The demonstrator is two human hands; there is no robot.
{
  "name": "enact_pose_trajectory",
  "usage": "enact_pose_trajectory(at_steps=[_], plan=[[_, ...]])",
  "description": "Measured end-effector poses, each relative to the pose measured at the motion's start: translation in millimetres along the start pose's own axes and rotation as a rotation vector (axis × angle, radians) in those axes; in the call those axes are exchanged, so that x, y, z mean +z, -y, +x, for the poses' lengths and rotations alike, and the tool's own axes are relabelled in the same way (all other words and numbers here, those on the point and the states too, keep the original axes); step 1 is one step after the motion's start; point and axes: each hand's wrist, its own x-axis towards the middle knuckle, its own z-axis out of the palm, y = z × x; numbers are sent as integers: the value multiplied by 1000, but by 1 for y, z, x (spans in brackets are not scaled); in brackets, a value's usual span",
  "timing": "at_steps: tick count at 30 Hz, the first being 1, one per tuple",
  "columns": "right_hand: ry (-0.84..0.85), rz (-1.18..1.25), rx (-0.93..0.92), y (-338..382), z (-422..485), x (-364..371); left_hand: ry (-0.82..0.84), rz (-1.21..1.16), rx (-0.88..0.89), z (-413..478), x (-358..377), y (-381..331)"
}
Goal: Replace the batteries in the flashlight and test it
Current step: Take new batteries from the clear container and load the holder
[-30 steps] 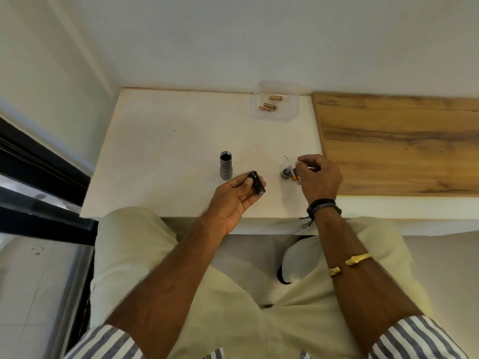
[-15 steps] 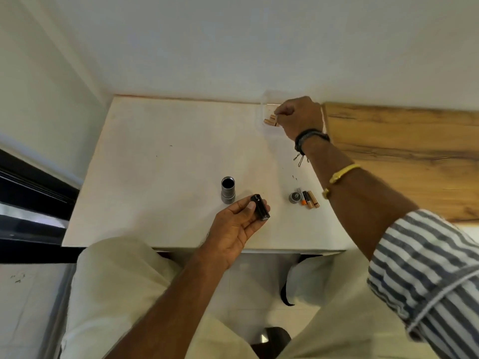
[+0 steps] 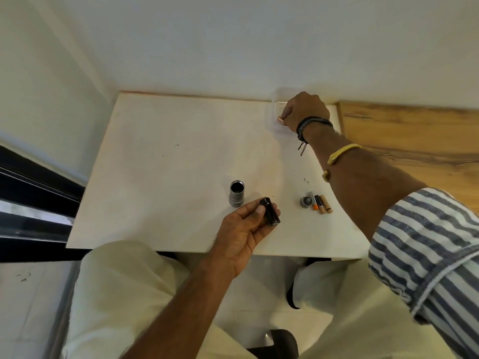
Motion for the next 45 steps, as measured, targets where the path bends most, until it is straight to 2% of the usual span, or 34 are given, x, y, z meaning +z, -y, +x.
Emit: enact_pose_trajectory(at_steps=[7, 11, 17, 21, 25, 30, 34, 39, 42, 45], plan=[[-163, 204, -28, -3, -42, -28, -2, 26, 20, -3, 3, 0], [-208, 473, -18, -5, -93, -44, -8, 42, 40, -7, 4, -2], [-104, 827, 18, -16, -196, -46, -8, 56, 76, -16, 5, -1], [-10, 937, 23, -27, -250, -41, -5, 89, 96, -21, 4, 2], [59, 874, -29, -38, -273, -34, -7, 137, 111, -27, 3, 4], [66, 727, -185, -43, -294, -30, 15, 169, 134, -34, 2, 4], [-15, 517, -298, -36, -304, -32, 36, 209, 142, -38, -1, 5], [-117, 417, -395, -30, -310, -27, 40, 257, 131, -42, -4, 6], [-169, 394, -437, -27, -311, -24, 41, 235, 119, -43, -5, 6], [-154, 444, -402, -26, -312, -23, 46, 242, 121, -43, -6, 4]])
